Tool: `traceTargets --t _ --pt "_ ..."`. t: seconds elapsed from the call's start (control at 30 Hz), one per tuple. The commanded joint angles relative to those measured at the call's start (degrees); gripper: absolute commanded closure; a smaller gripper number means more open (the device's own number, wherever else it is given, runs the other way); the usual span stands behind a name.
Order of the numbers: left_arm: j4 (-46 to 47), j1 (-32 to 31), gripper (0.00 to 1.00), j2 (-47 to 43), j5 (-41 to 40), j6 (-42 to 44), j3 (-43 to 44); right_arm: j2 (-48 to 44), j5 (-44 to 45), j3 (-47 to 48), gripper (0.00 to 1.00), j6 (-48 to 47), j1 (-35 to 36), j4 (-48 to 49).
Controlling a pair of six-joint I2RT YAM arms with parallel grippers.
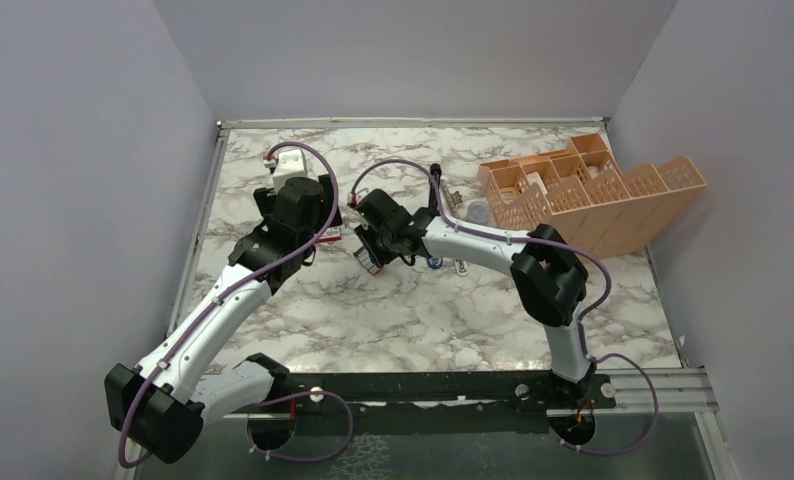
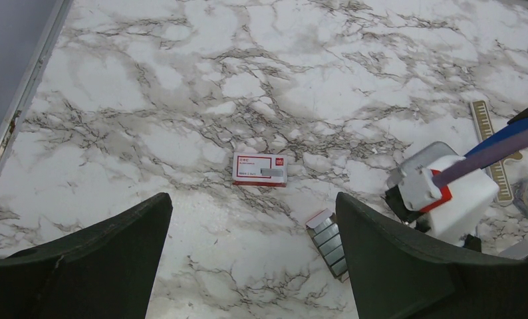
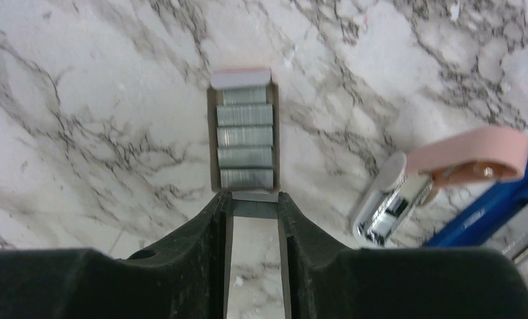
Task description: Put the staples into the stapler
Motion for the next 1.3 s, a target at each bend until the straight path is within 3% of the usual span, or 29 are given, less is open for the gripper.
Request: traceTargets --t 0.0,0.37,0.67,0.97,1.27 --pt "0.5 0.3 0.07 -0.5 0.2 -0.3 -0.4 -7.1 0.0 -6.1 0.68 1.2 0.5 -3.4" --pt "0.5 0.3 0.07 -0.3 1.2 -0.8 -0.4 -12.9 -3.4 -18.9 0.67 0.2 0.4 -8.7" --pt "0.5 0.3 0.07 -0.4 1.5 -0.5 -0.4 -9.6 -3.5 -18.2 0.65 1.2 0.4 -9.2" --pt "0.5 0.4 0.07 -0.2 1.7 -0.4 -0.4 -9.2 0.8 -15.8 0.51 6.1 0.4 -8.8" --pt "0.6 0.3 0.07 -0.3 1.7 -0.3 -0.4 -7.6 8.1 -15.5 0.53 11.8 0.5 -9.7"
